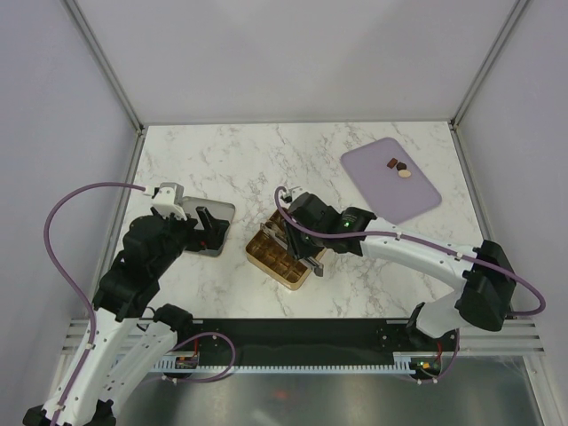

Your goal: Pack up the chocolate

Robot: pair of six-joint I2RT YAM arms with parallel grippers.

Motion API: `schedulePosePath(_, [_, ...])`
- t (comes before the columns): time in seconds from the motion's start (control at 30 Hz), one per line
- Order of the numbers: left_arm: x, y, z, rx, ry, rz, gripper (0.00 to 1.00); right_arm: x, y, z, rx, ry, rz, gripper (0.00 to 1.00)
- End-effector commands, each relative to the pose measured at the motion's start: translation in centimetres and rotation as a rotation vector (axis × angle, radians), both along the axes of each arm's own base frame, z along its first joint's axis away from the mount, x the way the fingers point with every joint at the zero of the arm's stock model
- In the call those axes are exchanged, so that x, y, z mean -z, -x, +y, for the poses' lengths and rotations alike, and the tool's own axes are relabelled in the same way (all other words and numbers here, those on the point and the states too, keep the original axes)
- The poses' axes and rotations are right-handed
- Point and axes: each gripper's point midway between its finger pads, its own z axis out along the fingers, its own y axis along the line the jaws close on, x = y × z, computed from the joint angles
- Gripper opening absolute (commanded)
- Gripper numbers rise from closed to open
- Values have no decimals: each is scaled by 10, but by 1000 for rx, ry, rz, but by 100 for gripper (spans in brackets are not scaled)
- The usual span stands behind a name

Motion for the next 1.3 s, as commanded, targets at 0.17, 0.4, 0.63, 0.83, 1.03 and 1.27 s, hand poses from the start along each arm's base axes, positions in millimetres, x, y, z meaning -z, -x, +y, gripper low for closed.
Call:
schedulePosePath(0.17, [-4,-2,2,-9,-10,-24,100,-19,-12,16,4,-49,-59,45])
schedulePosePath(0.4, [-3,-2,2,-7,-11,-21,100,-26,-15,15,18,-57,-81,50])
schedulePosePath(0.63, [-3,-2,3,-12,-11,-23,100,-51,-20,8,28,-59,-133,48])
schedulePosePath(0.83, [-4,-2,2,-12,-8,-27,100,-73,-53,-28,130,-34,-201,48])
schedulePosePath(1.03, [-4,-1,2,-8,-7,-25,100,-81,-122,-124,403,41,-266,48])
schedulePosePath(1.27, [-4,-1,1,0,-5,-24,100,-45,-175,-231,725,179,-213,50])
